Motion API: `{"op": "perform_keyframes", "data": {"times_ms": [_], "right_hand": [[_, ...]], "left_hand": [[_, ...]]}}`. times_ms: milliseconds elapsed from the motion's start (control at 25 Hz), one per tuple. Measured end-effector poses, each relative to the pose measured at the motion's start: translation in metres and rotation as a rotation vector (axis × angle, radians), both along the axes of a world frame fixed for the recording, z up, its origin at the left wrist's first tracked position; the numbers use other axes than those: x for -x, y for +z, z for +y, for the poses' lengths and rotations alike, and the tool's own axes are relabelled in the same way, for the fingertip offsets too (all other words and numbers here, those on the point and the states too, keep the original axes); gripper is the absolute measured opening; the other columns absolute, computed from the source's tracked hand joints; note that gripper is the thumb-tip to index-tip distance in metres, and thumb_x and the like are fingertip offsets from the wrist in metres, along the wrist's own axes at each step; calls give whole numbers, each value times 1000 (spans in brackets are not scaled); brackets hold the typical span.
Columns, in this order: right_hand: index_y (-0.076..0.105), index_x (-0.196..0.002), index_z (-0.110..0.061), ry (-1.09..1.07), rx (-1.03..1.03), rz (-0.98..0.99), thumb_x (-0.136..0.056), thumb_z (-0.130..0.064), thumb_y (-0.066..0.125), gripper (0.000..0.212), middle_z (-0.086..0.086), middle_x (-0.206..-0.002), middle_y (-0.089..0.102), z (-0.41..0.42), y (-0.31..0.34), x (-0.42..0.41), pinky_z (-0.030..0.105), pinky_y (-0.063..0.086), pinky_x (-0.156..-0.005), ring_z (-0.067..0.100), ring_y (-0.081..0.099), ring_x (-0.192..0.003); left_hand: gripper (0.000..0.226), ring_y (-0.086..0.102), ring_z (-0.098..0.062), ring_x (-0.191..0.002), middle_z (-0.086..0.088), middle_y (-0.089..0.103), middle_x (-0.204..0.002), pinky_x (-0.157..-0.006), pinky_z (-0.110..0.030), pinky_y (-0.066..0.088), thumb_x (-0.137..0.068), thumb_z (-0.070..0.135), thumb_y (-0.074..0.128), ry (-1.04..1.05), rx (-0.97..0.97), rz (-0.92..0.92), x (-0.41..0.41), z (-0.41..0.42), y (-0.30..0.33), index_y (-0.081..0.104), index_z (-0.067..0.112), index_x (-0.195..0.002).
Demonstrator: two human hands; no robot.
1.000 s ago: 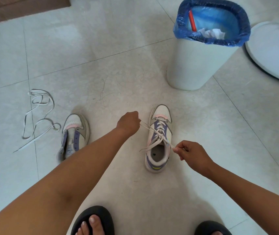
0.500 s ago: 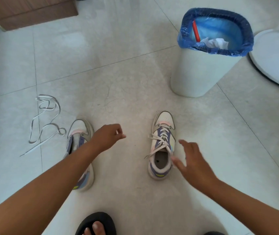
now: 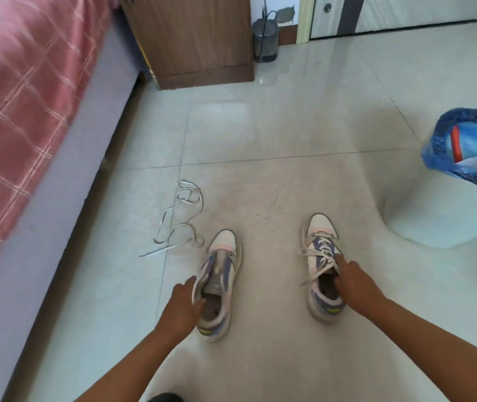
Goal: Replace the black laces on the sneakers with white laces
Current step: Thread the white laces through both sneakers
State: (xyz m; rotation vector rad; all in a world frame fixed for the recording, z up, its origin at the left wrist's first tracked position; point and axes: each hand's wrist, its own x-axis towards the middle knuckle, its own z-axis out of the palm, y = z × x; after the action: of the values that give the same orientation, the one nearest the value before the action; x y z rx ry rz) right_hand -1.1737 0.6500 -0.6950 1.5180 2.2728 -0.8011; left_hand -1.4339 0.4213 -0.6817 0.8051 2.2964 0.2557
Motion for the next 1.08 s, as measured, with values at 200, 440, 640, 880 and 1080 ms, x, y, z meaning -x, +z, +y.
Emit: {"op": "perform_keyframes", "data": {"times_ms": [200,440,640,880,1080], "right_hand": [[38,-138,-1,324,-524,-270,-83,-15,61,61,16,-120,52,-3,35,57,37,50,-74,31,58,-102],[37,-137,-23,338,-47,108,-96,-32,47,44,1,-124,43,-105,23,133,28,45,-83,18,54,-106],[14,-144,-24,59,114,148,-99,-34,40,53,0,-126,41,-122,9,180,26,44,-84,17,54,-108],[26,-141,-31,183,147,166,-96,-45,42,50,-12,-125,41,-89,14,197,18,38,-85,5,48,-108],[23,-146,-36,630,-184,388,-94,-9,50,65,-7,-155,20,-11,46,270,25,16,-110,14,18,-141]], "left_hand": [[26,61,-17,-78,-3,62,-90,-66,-30,52,-92,40,55,32,-152,-329,33,13,-1,57,22,-111],[28,50,-25,-112,-11,52,-119,-86,-33,41,-97,21,47,-53,-158,194,150,58,-42,53,7,-120],[39,46,-25,-110,-10,45,-124,-85,-32,42,-88,3,41,-163,-129,422,175,99,-72,48,11,-126],[24,47,-19,-100,1,53,-107,-73,-28,33,-92,2,40,-330,-296,370,190,98,-78,58,14,-103],[29,38,-4,-84,5,51,-92,-67,-20,40,-81,0,62,-739,-658,168,162,81,-7,50,21,-98]]}}
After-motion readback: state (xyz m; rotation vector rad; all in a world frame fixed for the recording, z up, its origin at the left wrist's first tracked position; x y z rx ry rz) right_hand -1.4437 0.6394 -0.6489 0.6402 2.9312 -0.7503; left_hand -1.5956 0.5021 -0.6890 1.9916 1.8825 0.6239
